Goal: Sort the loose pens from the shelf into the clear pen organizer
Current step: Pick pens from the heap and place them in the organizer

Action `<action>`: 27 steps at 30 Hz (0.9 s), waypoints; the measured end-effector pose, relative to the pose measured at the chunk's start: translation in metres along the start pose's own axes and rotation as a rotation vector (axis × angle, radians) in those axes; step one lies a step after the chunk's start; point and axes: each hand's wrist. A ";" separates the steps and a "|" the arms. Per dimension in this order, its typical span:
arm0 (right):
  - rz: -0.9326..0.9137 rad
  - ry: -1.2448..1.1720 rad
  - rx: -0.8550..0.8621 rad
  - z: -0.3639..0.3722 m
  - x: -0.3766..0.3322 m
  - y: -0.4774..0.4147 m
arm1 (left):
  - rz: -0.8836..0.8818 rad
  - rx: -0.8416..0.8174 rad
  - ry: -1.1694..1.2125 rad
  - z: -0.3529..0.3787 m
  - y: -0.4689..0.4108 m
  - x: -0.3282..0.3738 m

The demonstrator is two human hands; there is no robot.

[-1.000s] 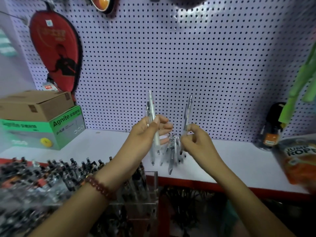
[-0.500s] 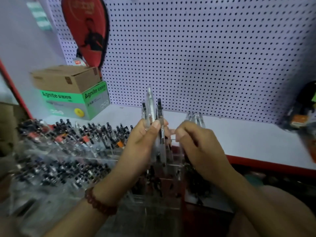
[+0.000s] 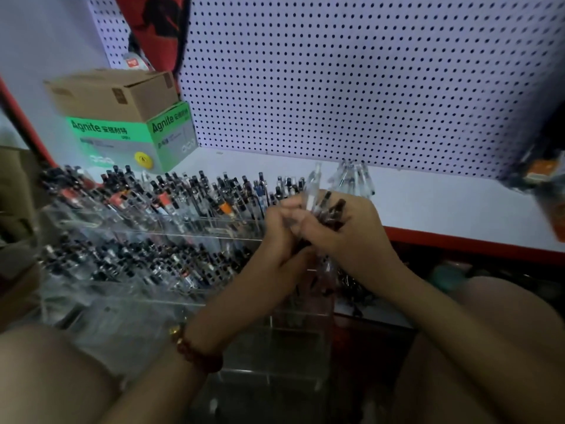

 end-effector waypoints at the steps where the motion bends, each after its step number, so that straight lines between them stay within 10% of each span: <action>1: 0.024 -0.033 0.008 -0.001 0.000 0.000 | -0.032 0.027 0.059 0.000 0.000 -0.002; 14: -0.068 0.347 -0.071 -0.016 0.035 0.006 | 0.006 -0.107 -0.895 -0.020 0.022 -0.023; 27: -0.092 0.676 -0.146 -0.019 0.043 0.015 | -0.052 -0.032 -0.797 -0.001 0.026 -0.032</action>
Point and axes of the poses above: each hand's wrist, its own y-axis away from the middle knuckle, its own z-axis out of the palm, x = y × z, and after that the axes turned 11 degrees about z, right-handed
